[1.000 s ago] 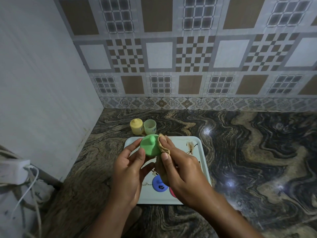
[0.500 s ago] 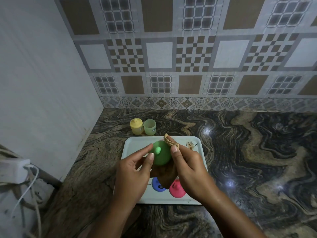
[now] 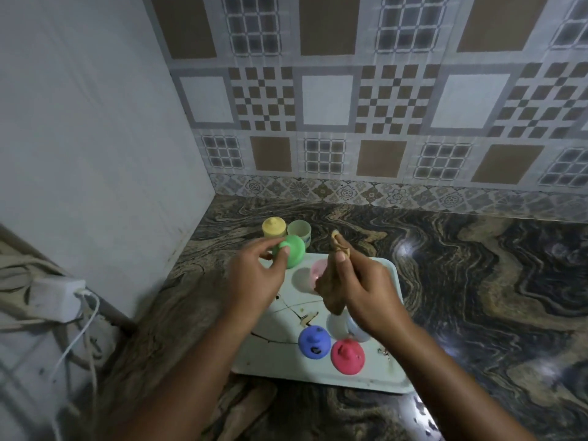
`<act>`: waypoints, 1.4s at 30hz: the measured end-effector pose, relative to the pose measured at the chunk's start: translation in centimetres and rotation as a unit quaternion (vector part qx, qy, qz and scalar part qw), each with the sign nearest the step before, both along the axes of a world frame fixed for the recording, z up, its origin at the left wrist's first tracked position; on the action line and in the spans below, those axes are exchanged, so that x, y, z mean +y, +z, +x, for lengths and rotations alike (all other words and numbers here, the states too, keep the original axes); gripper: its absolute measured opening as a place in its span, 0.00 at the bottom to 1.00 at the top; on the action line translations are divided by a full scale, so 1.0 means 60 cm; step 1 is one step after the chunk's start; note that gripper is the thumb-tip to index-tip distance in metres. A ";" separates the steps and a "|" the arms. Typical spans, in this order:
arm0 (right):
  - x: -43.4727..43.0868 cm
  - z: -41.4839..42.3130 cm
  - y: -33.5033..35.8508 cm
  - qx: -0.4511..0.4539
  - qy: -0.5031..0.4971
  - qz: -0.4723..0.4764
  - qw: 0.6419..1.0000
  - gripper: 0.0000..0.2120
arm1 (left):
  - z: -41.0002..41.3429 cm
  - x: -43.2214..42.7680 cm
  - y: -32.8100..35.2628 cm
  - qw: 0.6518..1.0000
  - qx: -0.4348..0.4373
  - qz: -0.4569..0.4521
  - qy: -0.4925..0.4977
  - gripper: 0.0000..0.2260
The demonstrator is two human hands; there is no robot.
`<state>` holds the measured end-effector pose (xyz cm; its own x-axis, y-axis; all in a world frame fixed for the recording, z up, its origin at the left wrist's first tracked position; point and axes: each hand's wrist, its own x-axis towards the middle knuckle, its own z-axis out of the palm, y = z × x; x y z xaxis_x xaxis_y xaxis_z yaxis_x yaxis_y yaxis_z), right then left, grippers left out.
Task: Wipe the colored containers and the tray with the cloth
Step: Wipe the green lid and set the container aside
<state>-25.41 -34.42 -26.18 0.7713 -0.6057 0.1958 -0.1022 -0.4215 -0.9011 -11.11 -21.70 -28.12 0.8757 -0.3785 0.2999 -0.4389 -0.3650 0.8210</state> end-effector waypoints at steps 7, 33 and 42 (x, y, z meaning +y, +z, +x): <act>-0.081 0.128 -0.006 0.026 -0.018 -0.053 0.998 0.16 | 0.117 -0.106 -0.008 0.994 -0.057 0.087 -0.013 0.12; -0.175 0.245 -0.091 0.087 -0.071 -0.008 0.994 0.19 | 0.231 -0.211 -0.137 0.923 -0.127 0.360 -0.051 0.11; -0.173 0.231 -0.088 0.064 -0.081 0.034 0.994 0.21 | 0.235 -0.212 -0.131 0.924 -0.120 0.357 -0.058 0.17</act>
